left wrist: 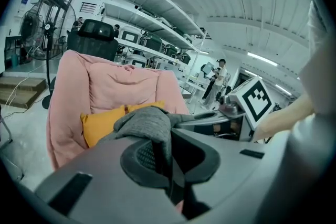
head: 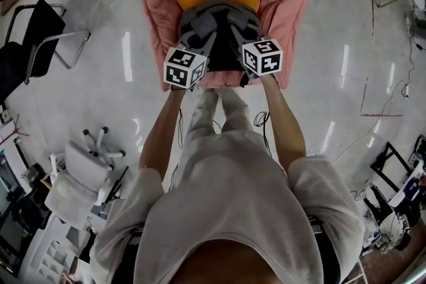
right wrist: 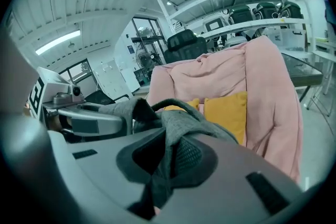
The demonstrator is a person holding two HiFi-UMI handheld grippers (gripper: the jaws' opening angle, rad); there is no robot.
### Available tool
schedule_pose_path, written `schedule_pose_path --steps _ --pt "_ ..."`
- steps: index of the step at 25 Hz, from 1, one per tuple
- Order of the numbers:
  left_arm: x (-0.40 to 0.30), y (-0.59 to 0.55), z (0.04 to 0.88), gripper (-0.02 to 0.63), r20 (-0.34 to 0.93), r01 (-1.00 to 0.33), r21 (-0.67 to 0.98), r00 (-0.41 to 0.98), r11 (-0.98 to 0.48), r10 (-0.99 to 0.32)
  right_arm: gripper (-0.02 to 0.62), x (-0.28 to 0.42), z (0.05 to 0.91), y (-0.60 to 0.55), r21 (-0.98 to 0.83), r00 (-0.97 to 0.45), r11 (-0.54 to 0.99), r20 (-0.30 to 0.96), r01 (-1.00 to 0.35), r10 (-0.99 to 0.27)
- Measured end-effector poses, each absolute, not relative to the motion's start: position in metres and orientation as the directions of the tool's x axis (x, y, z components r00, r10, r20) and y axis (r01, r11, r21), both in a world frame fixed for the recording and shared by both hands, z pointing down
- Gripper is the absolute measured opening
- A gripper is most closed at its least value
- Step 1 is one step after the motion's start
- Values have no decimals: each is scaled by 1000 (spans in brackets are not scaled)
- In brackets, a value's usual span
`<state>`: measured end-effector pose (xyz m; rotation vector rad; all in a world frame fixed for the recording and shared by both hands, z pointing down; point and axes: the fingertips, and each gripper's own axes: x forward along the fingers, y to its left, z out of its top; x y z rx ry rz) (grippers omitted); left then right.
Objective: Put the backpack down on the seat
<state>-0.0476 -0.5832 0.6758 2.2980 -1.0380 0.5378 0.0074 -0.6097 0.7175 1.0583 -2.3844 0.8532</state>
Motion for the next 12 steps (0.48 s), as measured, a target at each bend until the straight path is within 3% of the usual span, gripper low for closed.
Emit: schedule_pose_path --steps 12 --pt "-45 -618 714 31 605 -788 339 601 -513 -523 54 9 756 -648 -398 -619 487 616 -778 -487"
